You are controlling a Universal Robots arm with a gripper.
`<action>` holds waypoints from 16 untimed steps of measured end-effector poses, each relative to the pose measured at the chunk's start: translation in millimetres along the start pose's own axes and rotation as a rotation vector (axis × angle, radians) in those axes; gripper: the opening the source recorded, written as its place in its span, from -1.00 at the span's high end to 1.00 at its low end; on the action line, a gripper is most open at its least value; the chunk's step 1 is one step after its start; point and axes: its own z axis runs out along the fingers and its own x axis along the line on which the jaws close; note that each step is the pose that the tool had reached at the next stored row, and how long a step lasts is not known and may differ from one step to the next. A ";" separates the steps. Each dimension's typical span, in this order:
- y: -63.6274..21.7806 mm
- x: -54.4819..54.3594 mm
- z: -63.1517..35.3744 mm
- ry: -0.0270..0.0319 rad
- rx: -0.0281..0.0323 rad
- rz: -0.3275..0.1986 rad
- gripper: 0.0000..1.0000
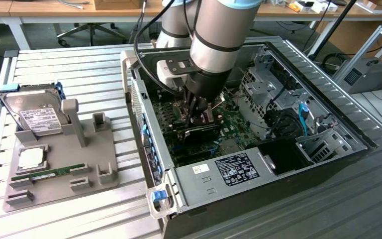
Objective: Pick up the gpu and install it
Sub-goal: 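Press down on the gpu until it lock into place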
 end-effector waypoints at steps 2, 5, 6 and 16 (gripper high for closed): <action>0.1 -0.1 -2.7 0.0000 0.0000 0.000 0.79; 0.2 -0.5 -7.4 -0.0001 0.0001 0.000 0.79; 0.2 -0.6 -9.6 0.0000 0.0001 0.000 0.79; -1.5 -0.9 -15.2 0.0001 -0.0002 0.000 0.79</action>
